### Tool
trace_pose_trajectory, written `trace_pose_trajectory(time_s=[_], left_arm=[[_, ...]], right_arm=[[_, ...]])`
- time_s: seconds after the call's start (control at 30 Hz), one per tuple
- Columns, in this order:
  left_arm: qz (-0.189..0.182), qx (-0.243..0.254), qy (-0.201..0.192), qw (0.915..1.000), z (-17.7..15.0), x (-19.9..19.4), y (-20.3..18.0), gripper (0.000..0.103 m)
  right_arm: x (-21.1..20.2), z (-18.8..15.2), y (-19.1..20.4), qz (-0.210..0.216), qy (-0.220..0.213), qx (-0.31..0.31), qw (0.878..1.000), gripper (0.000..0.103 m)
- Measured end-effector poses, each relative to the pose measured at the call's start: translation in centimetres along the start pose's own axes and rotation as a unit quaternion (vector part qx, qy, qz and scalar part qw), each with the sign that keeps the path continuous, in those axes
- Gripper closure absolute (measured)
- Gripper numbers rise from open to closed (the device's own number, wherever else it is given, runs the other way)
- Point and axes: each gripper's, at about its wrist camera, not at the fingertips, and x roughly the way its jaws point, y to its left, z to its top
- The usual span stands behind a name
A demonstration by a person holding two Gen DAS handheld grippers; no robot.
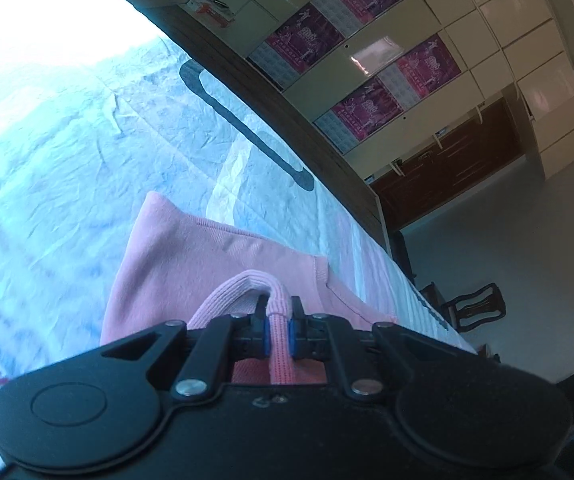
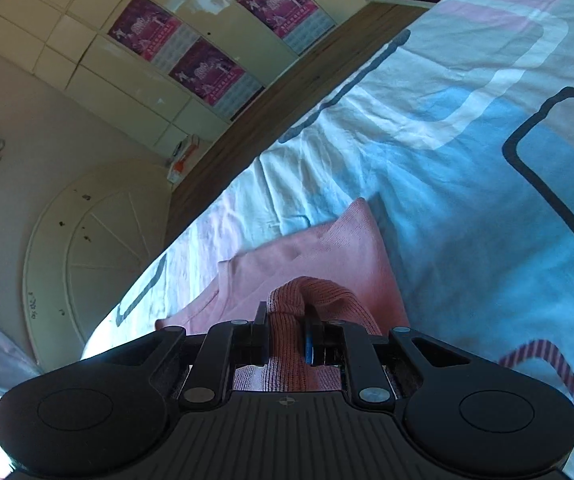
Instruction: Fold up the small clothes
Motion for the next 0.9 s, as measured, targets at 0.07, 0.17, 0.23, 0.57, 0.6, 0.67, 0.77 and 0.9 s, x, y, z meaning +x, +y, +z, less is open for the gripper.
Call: trace_pose_trajectory(time_s=[0.07, 0.17, 0.23, 0.57, 0.6, 0.67, 0.77, 0.9], left_arm=[[0.006, 0.01, 0.006, 0.9999, 1.2, 2.3, 0.2, 0.091], [0.007, -0.002, -0.028, 0.9996, 2.6, 3.0, 1.0, 0.034], [0.007, 0.003, -0.069, 0.9976, 3.3, 2.1, 1.2, 0.017], [0.105, 0.287, 0.055, 0.9506, 2.8, 7.9, -2.7, 0.04], [0.112, 0.307, 0.057, 0.9434, 2.5, 8.4, -3.0, 0.041], [0.124, 0.333, 0.054, 0.9332, 1.9, 8.9, -3.6, 0.059], [0.114, 0.344, 0.021, 0.9319, 1.2, 8.0, -4.0, 0.097], [0.078, 0.316, -0.119, 0.9379, -0.2, 3.1, -3.9, 0.097]], right_arm=[[2.3, 0.9, -0.7, -0.012, 0.008, 0.019, 1.0, 0.088], [4.0, 1.8, -1.8, -0.036, -0.017, 0.045, 0.998, 0.05], [3.1, 2.2, -1.6, -0.046, -0.061, 0.027, 0.997, 0.025], [6.3, 0.1, 2.7, -0.119, -0.011, -0.251, 0.961, 0.039], [7.0, -0.4, 3.0, -0.133, -0.005, -0.279, 0.951, 0.04], [8.2, -1.5, 3.6, -0.158, 0.007, -0.325, 0.932, 0.047], [8.8, -2.6, 4.1, -0.165, 0.008, -0.362, 0.917, 0.096], [5.2, -3.0, 4.5, -0.13, -0.094, -0.342, 0.926, 0.098]])
